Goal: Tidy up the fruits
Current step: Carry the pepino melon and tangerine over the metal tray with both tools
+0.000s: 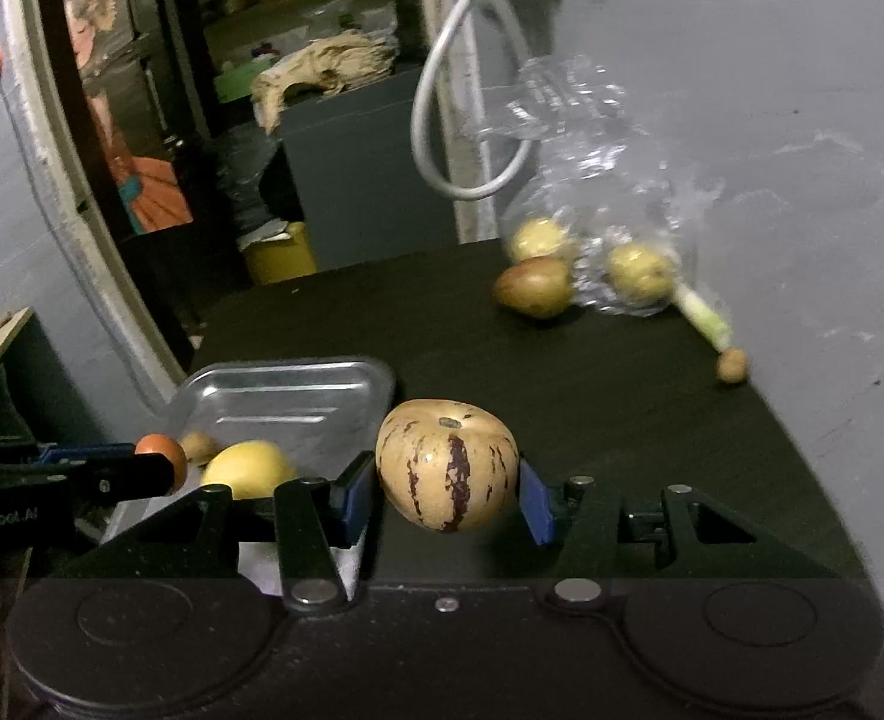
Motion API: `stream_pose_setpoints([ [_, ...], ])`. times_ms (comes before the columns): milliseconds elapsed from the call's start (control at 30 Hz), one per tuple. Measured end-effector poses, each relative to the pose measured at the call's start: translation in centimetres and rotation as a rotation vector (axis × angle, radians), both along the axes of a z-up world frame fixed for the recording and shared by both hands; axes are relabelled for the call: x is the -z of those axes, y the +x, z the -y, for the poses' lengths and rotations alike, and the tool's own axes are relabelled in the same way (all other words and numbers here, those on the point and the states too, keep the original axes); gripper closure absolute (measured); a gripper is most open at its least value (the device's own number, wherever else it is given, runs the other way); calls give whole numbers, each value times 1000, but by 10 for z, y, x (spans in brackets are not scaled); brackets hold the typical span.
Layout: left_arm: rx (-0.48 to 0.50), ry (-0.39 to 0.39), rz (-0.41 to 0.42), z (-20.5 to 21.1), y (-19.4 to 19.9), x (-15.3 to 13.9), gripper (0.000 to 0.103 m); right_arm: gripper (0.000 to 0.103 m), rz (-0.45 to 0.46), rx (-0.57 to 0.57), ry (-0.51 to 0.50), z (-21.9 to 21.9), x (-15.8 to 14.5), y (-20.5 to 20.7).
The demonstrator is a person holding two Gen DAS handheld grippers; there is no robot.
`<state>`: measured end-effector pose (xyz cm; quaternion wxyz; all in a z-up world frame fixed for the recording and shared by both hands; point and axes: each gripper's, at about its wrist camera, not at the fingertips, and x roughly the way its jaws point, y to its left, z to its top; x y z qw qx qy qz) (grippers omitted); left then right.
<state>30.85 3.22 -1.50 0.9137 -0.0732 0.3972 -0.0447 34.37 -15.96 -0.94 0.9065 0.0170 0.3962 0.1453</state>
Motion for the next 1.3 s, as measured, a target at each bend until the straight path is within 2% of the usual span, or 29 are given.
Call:
stream_pose_setpoints([
  [333, -47, -12, -26, -32, -26, 9, 76, 51, -29, -64, -16, -40, 6, -32],
  [633, -45, -20, -62, -37, -32, 21, 76, 51, -64, -114, -49, -61, 19, -54],
  [1300, -47, -16, -122, -42, -26, 39, 75, 51, -126, -107, -64, -70, 39, -50],
])
